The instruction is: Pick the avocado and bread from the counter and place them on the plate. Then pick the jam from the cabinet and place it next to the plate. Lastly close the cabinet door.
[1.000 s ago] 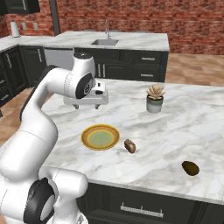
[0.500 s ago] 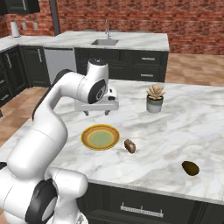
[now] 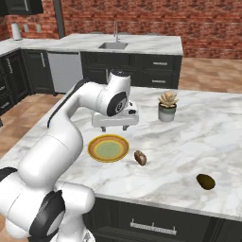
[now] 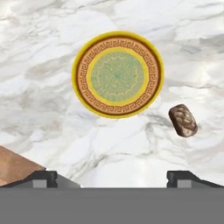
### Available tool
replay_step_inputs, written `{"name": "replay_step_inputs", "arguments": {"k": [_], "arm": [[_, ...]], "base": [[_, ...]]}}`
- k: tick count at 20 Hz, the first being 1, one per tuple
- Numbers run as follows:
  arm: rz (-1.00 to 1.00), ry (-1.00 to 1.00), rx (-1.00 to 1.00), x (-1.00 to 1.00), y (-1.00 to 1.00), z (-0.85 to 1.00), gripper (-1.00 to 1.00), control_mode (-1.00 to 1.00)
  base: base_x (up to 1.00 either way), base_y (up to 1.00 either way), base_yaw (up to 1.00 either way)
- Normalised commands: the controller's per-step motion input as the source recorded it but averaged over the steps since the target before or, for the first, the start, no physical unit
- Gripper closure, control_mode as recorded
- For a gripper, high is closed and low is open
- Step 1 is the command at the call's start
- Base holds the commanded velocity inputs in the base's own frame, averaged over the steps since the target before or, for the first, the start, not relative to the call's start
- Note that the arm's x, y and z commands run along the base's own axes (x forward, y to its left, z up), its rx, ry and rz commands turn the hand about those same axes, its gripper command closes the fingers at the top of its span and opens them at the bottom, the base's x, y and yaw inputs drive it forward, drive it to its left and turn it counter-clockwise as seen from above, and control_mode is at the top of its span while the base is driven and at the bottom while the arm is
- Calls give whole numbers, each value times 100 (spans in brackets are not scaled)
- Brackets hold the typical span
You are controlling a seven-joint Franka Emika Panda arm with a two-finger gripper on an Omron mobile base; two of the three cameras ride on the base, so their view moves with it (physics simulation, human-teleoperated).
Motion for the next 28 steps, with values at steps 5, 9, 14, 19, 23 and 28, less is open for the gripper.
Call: {"name": "replay_step_inputs", "arguments": {"k": [5,9,14,19,23,28], "arm": [[3,5,0,3,-26,-21,-100,-100],[2,3,0,9,-23,-17,-100,-100],[0,0,0,13,-19,-25,-100,-100],[0,0,0,17,-17,-30,-100,-100],[0,0,0,15,-17,-29,-100,-100],[0,0,0,9,-19,-29,-100,-100]], "base": [[0,0,0],[0,0,0],[0,0,0],[0,0,0],[0,0,0],[0,0,0]]}}
